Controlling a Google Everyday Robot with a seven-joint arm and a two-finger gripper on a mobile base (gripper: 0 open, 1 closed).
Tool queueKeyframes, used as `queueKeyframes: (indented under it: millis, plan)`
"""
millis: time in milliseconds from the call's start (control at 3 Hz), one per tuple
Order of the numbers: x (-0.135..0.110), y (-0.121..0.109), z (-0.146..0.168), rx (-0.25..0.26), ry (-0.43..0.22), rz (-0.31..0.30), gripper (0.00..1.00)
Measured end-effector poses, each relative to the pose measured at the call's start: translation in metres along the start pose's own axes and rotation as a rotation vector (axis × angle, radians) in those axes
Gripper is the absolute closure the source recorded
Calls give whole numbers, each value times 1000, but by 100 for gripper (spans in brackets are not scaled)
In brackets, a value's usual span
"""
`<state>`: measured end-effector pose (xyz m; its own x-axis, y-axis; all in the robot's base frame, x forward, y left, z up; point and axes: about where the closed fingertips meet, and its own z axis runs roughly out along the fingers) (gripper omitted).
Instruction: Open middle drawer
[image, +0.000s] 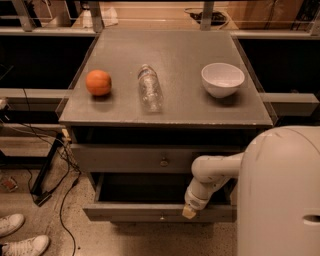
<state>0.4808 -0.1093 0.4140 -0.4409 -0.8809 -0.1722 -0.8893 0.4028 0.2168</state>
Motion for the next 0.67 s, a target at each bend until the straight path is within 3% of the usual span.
queueKeyframes:
  millis: [667]
  plan:
    - [4, -1, -3, -4, -7, 18, 100]
